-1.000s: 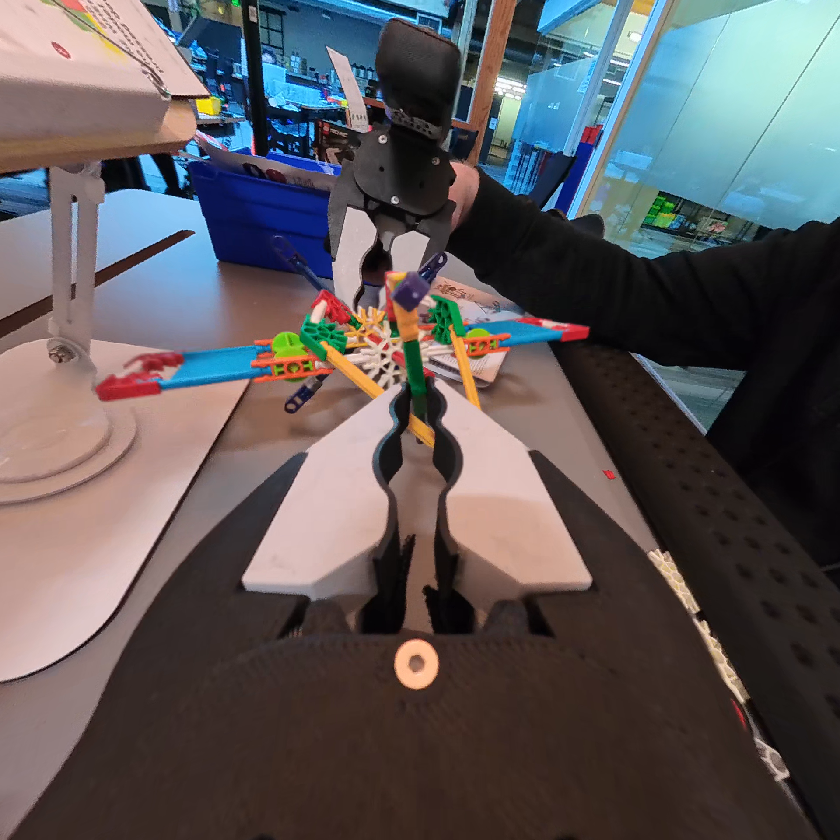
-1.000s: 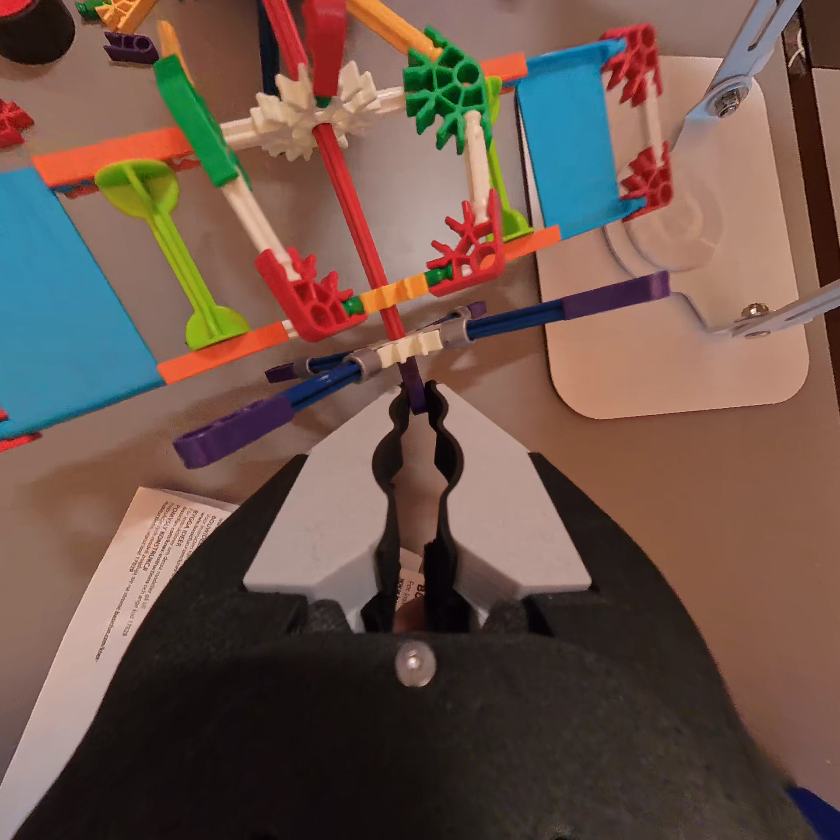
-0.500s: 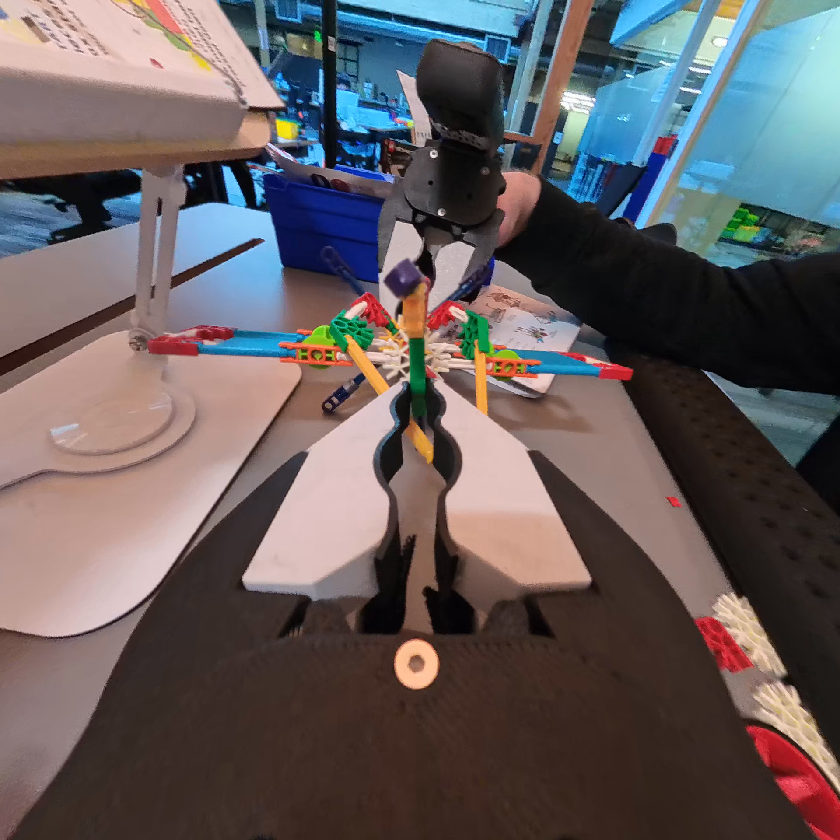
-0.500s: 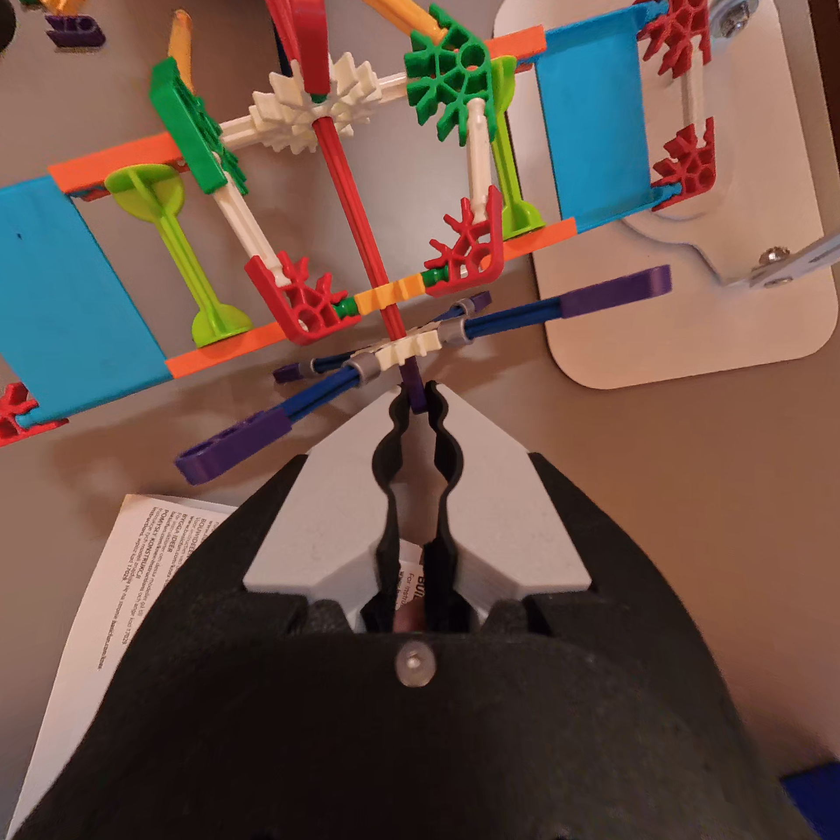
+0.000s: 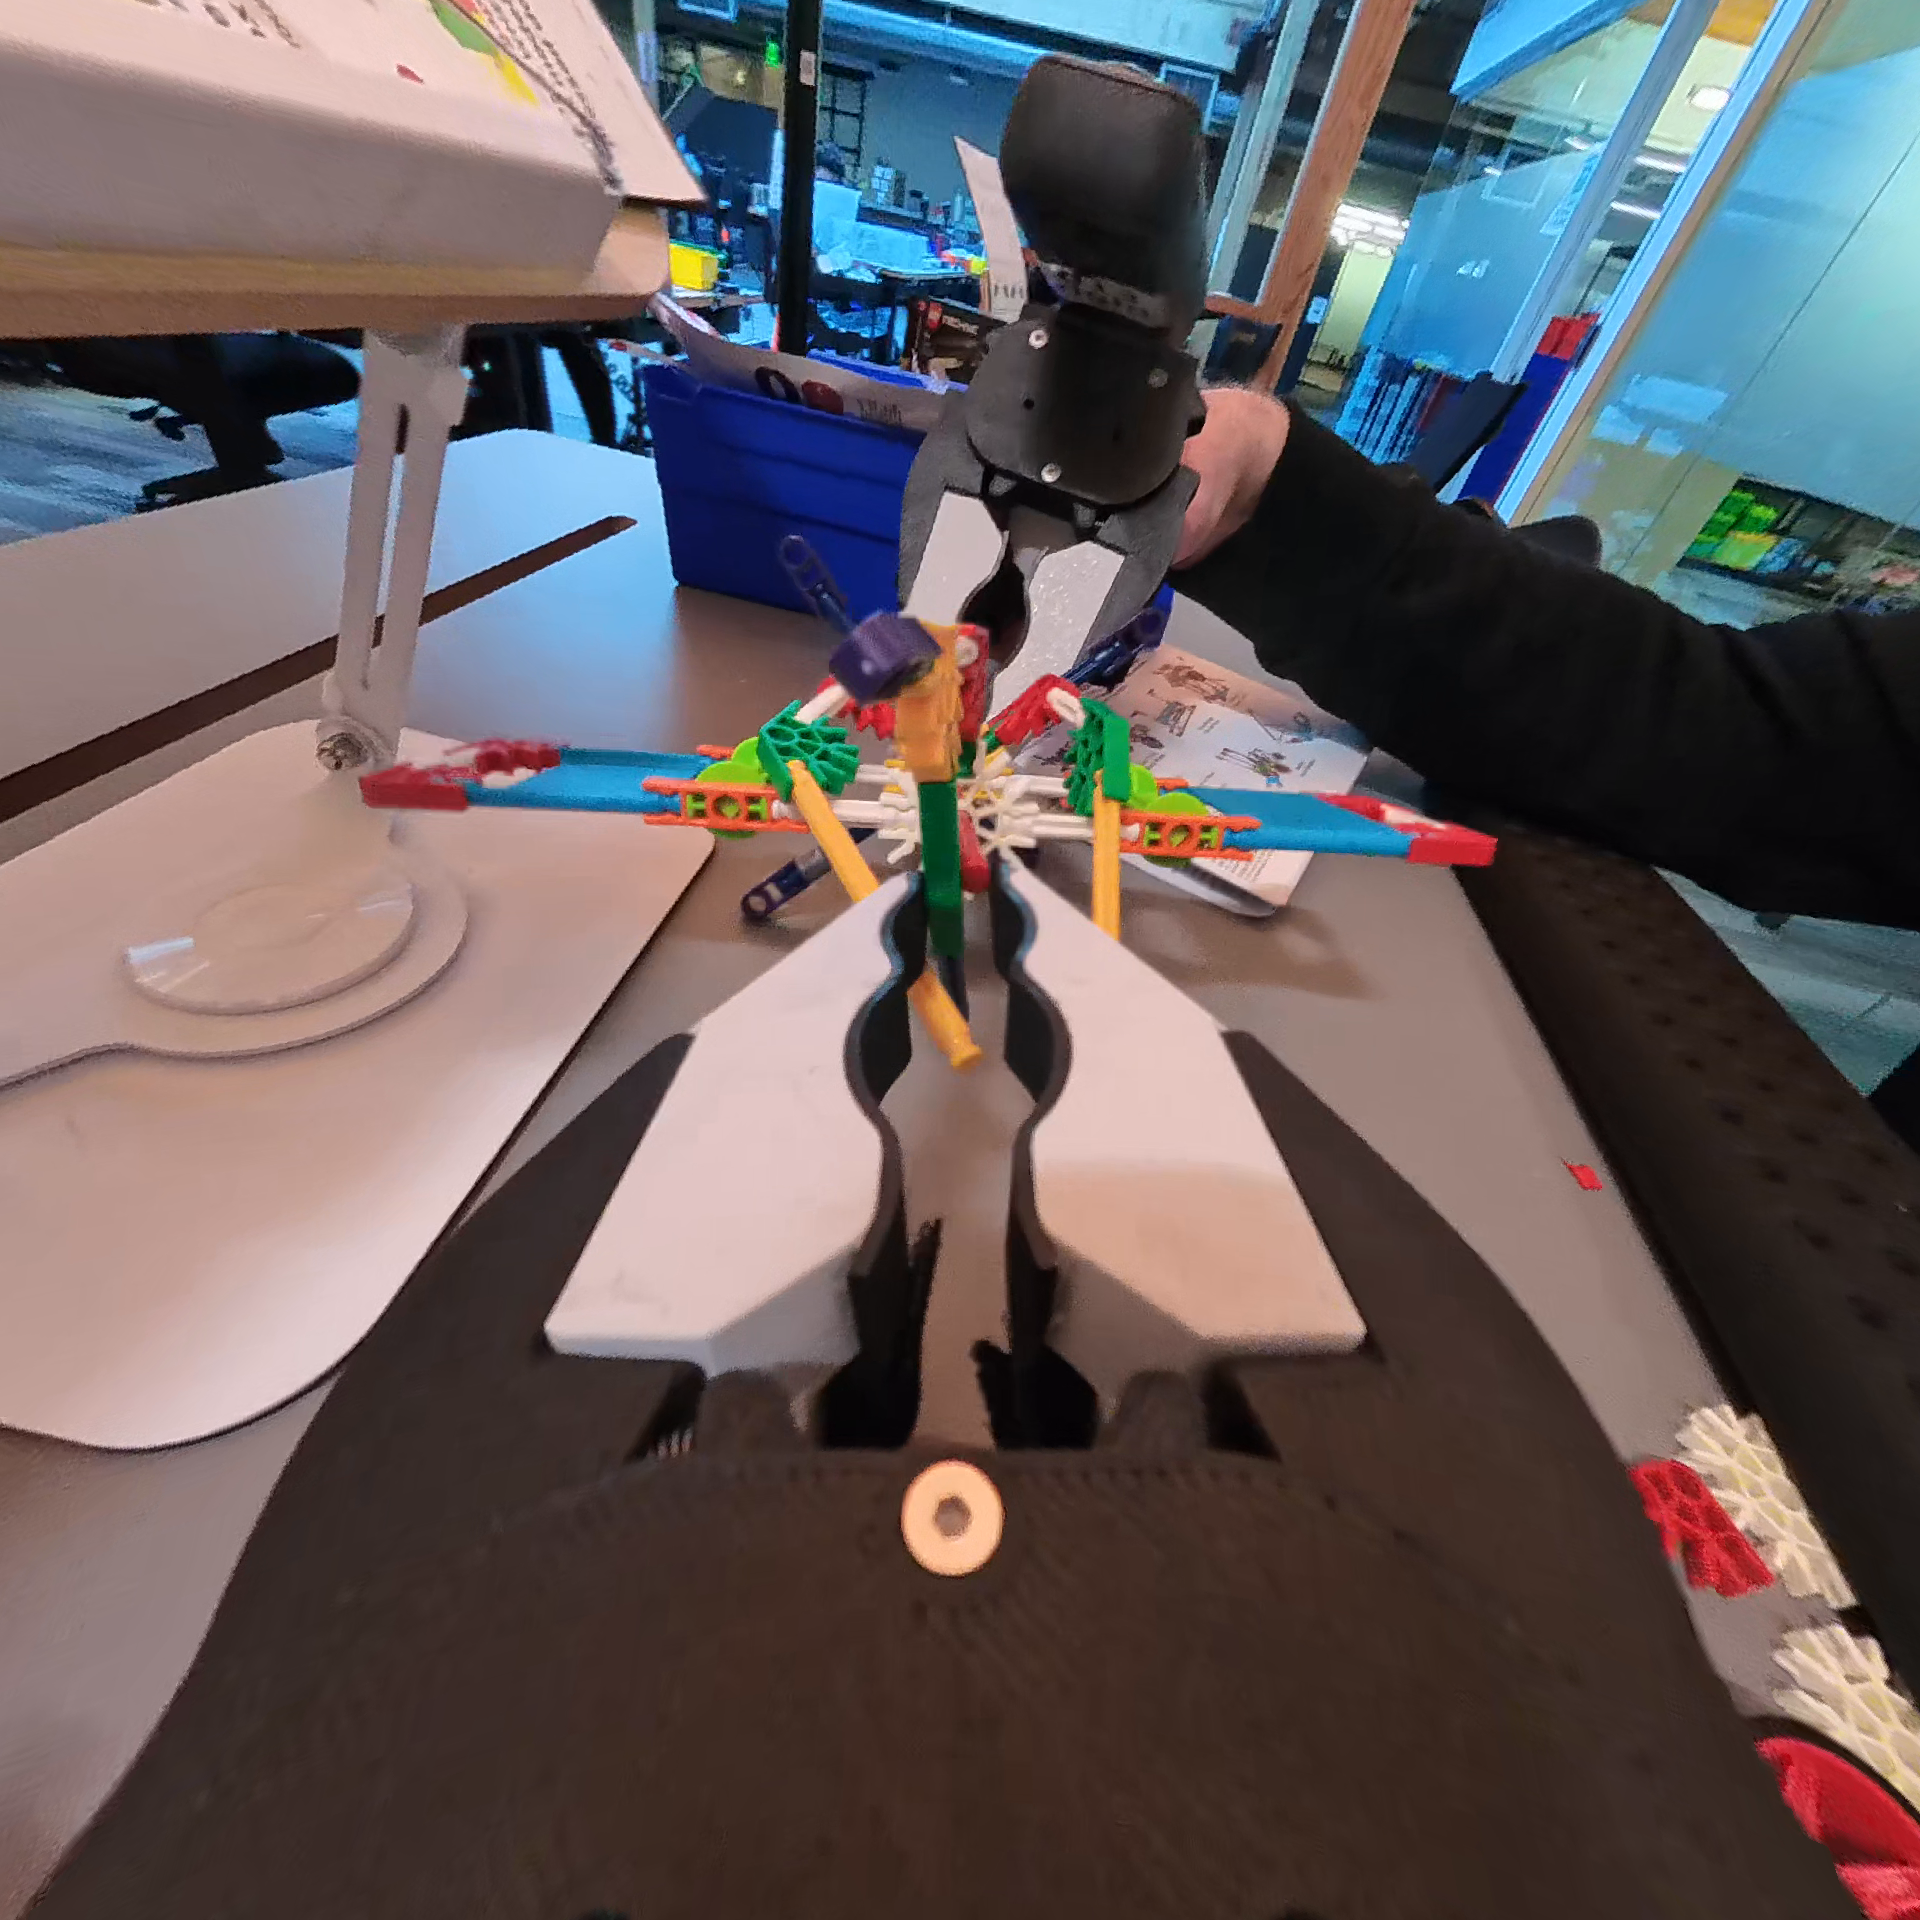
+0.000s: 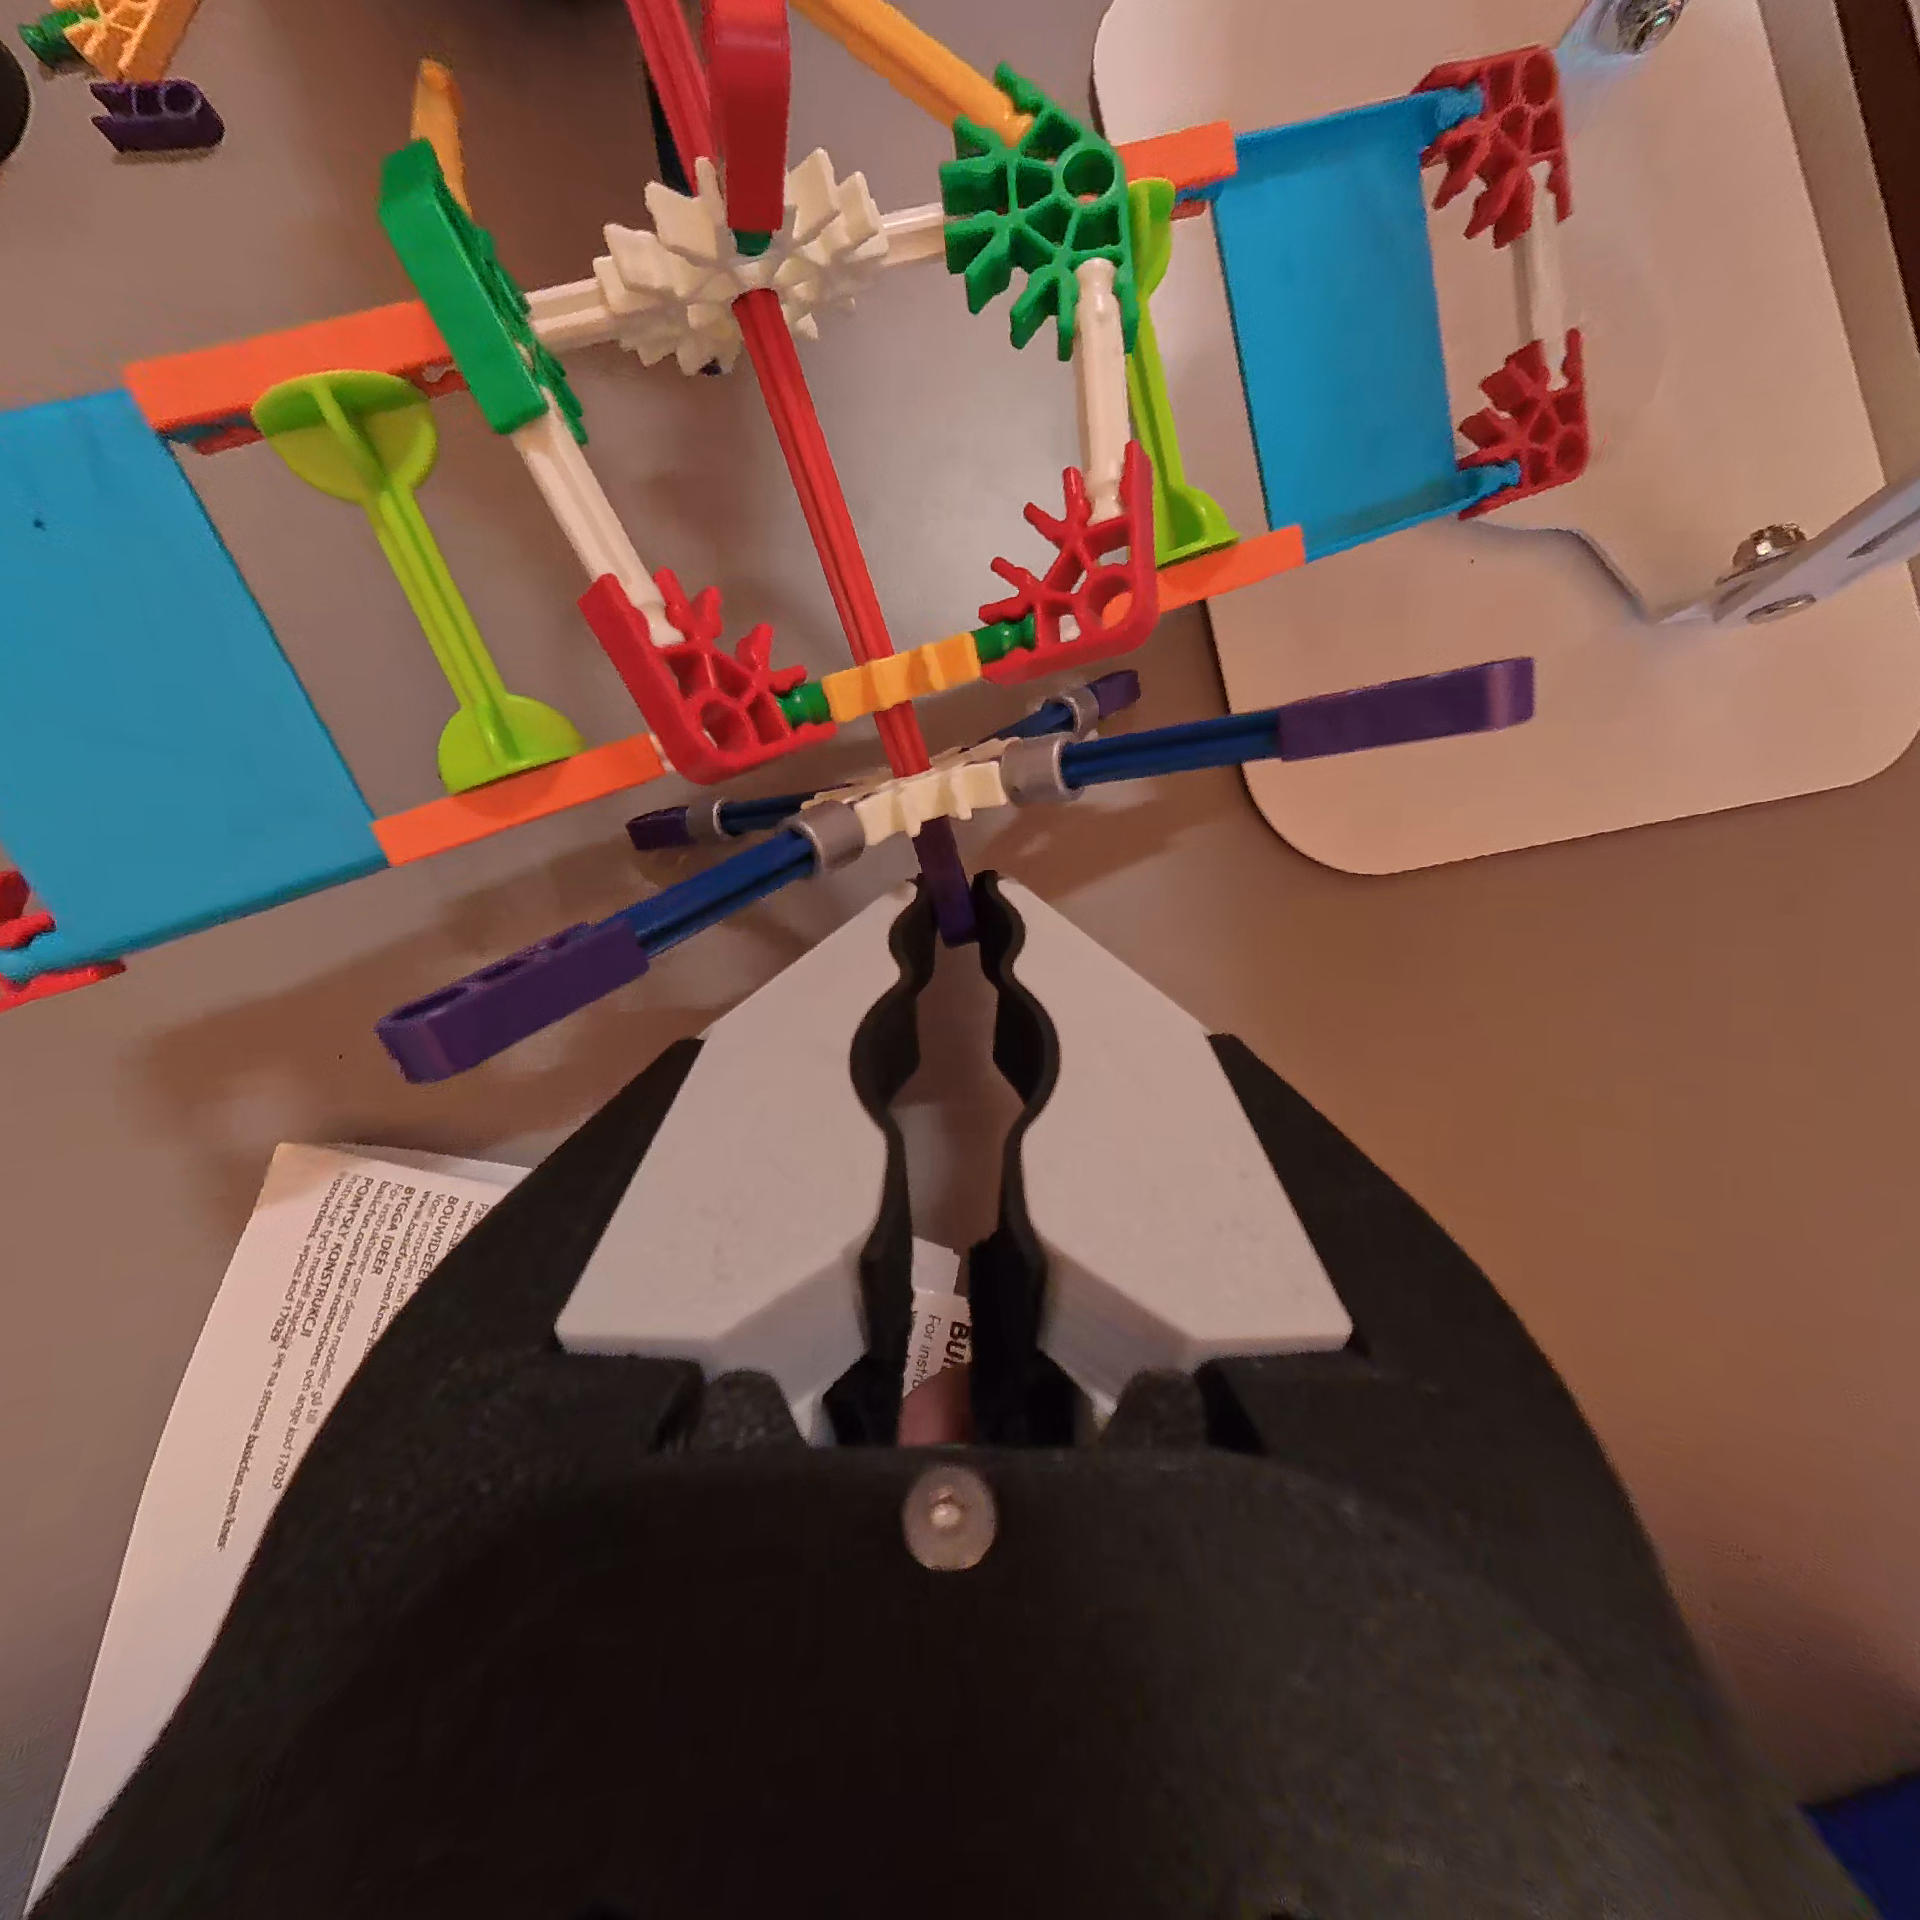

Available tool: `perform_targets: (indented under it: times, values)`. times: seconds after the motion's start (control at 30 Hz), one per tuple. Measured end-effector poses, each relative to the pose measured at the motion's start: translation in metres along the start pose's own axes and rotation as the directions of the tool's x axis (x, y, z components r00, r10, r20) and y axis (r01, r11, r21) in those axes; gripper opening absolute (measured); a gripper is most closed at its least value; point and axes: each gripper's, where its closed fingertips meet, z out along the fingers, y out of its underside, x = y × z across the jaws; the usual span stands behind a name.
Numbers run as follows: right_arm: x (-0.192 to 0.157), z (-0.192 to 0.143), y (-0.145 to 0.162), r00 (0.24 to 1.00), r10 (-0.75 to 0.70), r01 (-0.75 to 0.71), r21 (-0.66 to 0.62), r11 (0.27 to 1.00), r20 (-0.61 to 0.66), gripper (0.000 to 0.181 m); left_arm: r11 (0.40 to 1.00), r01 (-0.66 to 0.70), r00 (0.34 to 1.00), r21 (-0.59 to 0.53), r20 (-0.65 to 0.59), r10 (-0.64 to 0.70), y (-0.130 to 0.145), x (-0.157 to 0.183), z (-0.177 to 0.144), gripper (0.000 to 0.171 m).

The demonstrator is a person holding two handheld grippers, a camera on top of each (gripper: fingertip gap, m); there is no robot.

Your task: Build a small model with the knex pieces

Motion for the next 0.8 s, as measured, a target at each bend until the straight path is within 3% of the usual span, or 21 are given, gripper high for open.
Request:
perform_targets:
  times: [0.17,0.3,0.43,0.53,0.67,0.8]
  values:
    - [0.003,-0.002,0.001,1.000,0.002,-0.002,-0.007,1.000,-0.022,0.007,1.000,-0.023,1.000,-0.004,0.010,0.023,-0.001,-0.001,0.002,0.008]
    - [0.010,-0.010,0.003,0.997,-0.013,0.010,-0.030,1.000,-0.079,0.023,1.000,-0.017,1.000,0.000,0.015,0.017,-0.002,-0.001,0.004,0.008]
    - [0.023,-0.030,0.014,0.981,-0.044,0.020,-0.126,0.992,-0.190,0.035,1.000,-0.020,1.000,0.008,0.022,0.020,-0.006,0.000,0.006,0.007]
    - [0.037,-0.063,0.019,0.941,-0.093,0.023,-0.213,0.977,-0.326,0.030,1.000,-0.027,0.999,0.010,0.020,0.027,-0.008,0.003,0.007,0.007]
    - [0.020,-0.094,-0.033,0.910,-0.141,0.119,-0.080,0.990,-0.391,0.029,0.998,-0.063,0.998,0.007,0.016,0.063,-0.012,0.007,0.009,0.007]
    - [-0.011,-0.078,-0.086,0.917,-0.226,0.247,0.021,0.969,-0.329,0.034,0.995,-0.098,0.995,0.001,0.018,0.098,-0.014,0.011,0.012,0.007]
